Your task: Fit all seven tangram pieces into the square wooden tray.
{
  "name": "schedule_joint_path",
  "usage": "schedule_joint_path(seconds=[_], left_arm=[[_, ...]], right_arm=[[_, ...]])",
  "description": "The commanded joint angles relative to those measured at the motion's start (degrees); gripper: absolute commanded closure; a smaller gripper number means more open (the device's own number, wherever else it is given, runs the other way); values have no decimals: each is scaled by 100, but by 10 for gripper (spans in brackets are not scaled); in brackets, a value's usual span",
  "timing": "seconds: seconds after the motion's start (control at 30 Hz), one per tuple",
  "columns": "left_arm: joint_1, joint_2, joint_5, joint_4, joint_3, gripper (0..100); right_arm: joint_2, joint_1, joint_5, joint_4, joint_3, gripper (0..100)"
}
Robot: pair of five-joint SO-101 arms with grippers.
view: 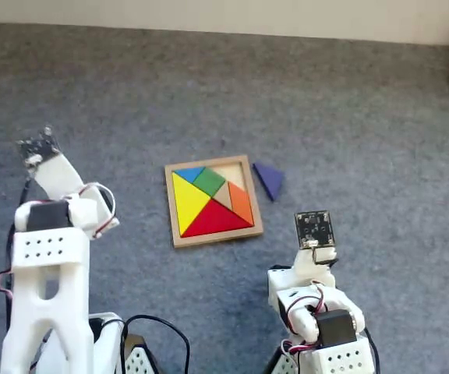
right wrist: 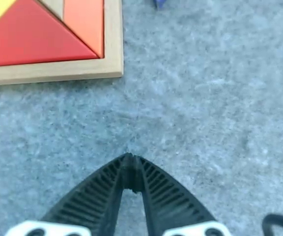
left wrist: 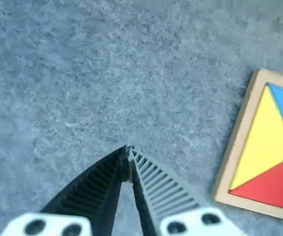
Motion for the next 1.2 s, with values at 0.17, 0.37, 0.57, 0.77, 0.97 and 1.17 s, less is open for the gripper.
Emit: schedule_joint_path(seconds=[0.17,0.37,0.57,0.77,0.97,1.17], left_arm=[[-48,-154,-158,-2092,1402,994],[-40,-154,-176,-2092,1516,994],[92,-163,-527,-2119,1622,994],[101,-207,-536,-2119,1622,994],[224,-1279,-571,-2215,2220,994],[470,-2633,-642,-2198,2976,994]], right_arm=[[-92,-66,44,40,708,995],[-92,-66,44,40,708,995],[-92,-66,53,40,708,995],[-92,-57,53,40,708,995],[-92,-57,53,40,708,995],[-92,-57,62,40,708,995]])
